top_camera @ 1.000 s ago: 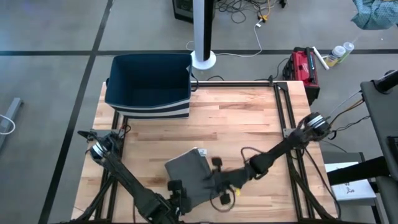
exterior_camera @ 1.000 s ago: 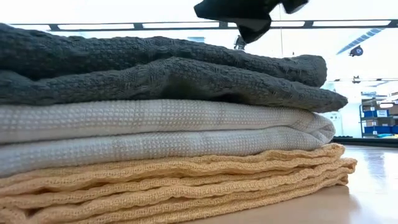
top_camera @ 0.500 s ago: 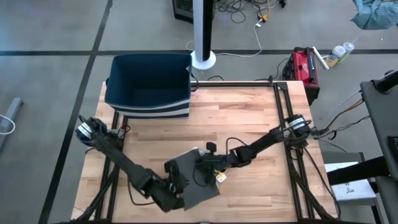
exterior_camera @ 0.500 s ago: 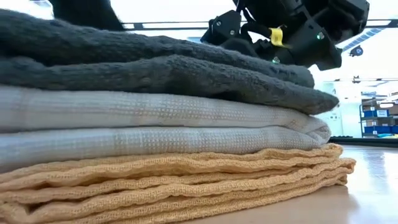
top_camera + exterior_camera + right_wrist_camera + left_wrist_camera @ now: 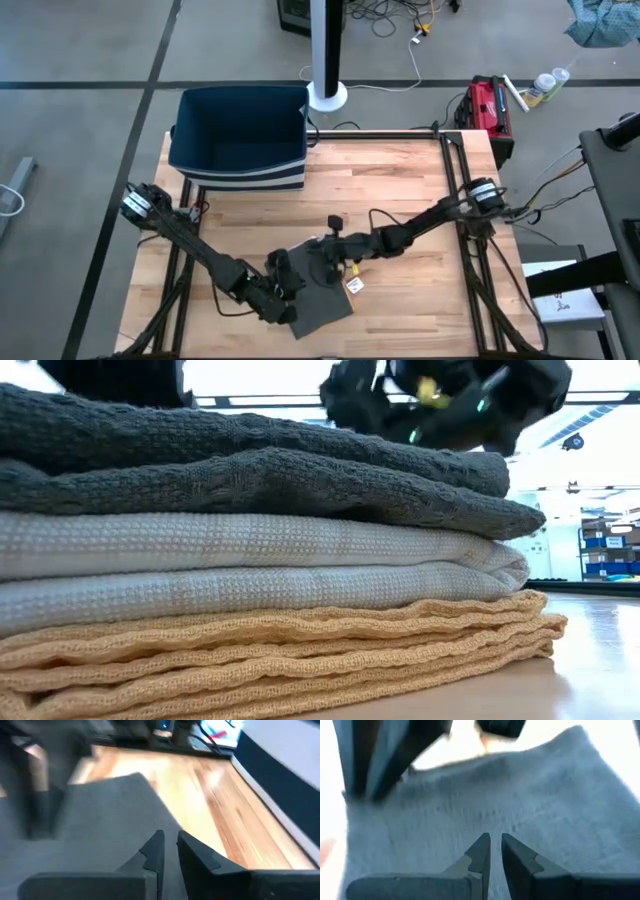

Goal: Fold towel
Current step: Stack the gray kitchen towel on top of the white patterned kitchen towel, then return to Home Position

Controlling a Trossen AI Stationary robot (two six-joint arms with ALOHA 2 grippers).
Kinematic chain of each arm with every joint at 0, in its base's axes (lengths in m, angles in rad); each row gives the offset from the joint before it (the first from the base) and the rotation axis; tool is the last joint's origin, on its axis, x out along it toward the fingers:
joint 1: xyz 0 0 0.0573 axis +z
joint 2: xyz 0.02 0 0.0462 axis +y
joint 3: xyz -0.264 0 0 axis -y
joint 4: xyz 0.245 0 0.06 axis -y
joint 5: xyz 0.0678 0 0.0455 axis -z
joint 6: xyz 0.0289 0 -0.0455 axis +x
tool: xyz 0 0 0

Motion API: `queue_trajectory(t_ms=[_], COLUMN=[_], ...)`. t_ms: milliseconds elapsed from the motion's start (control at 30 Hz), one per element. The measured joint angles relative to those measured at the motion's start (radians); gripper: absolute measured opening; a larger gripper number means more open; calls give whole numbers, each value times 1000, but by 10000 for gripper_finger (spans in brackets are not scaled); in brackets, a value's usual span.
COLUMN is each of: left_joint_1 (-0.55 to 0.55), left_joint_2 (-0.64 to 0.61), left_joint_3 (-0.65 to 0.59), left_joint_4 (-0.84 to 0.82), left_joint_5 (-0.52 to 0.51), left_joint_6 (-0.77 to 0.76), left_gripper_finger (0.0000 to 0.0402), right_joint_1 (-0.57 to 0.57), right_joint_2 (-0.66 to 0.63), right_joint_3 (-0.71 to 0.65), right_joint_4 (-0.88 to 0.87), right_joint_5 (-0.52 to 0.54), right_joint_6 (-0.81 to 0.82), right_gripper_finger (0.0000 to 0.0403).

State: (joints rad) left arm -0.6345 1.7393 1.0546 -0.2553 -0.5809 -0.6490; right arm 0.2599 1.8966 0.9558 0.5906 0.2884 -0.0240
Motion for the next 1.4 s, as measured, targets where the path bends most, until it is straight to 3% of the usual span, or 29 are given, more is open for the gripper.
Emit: queue_trajectory(t_ms=[267, 400, 533, 767, 1033, 1200, 1400], left_joint_1=[1, 3, 3, 1, 12, 105, 261], left_joint_2=[-110, -171, -244, -383, -482, -513, -558], left_joint_3=[37, 45, 51, 64, 63, 53, -47], left_joint_4=[-47, -61, -86, -154, -130, -5, 131], left_joint_5=[-127, -204, -192, -184, -184, -190, 114], left_joint_6=[72, 202, 231, 307, 423, 457, 493], left_gripper_finger=[45, 38, 37, 43, 48, 40, 38], right_joint_1=[-78, -82, -77, -77, -77, -77, -77], right_joint_2=[95, 30, -151, -534, -924, -1111, -1285], right_joint_3=[-3, -7, -31, -55, -55, -69, -181], right_joint_4=[25, 44, -6, -388, -712, -881, -899], right_joint_5=[-6, -5, -7, 4, 9, 8, -3], right_joint_6=[114, 78, -20, -117, -129, -39, -1], right_gripper_finger=[37, 36, 36, 36, 36, 36, 36])
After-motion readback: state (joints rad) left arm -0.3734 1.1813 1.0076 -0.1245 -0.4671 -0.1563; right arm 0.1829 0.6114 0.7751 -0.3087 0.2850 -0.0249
